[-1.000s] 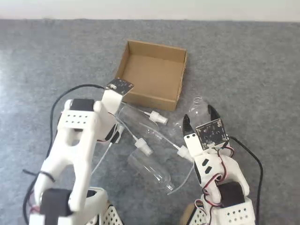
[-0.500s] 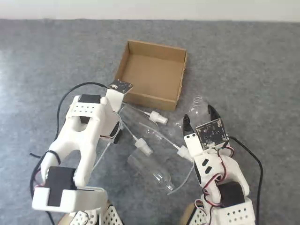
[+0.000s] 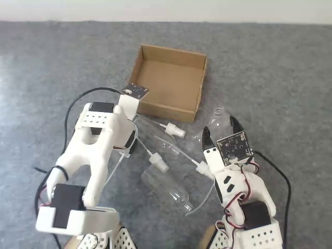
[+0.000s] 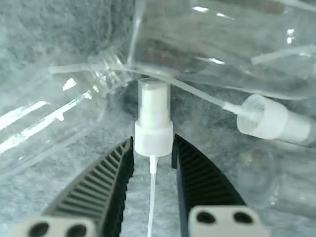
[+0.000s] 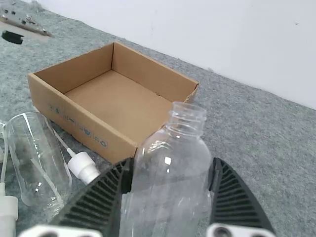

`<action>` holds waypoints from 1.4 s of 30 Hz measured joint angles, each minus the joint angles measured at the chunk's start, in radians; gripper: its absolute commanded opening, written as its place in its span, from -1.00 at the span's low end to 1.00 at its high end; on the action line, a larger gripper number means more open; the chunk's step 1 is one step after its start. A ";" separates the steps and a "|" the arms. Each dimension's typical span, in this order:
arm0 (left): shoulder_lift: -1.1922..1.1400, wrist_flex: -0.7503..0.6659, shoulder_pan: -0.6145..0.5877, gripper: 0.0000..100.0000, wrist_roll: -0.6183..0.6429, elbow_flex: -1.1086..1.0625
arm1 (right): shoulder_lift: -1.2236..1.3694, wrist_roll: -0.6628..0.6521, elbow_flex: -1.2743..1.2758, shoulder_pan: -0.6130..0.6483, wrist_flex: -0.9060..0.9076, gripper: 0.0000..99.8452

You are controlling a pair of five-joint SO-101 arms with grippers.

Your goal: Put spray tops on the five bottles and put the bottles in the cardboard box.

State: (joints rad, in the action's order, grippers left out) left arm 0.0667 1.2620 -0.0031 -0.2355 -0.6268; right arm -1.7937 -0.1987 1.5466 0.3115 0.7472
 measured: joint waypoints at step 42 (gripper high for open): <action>-0.310 0.210 0.031 -0.96 0.032 0.235 | 0.000 0.000 0.000 0.000 0.000 -0.71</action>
State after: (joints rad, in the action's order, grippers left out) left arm -0.2432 1.4722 0.0276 -0.2033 -0.3920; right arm -1.7937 -0.1987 1.5466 0.3115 0.7472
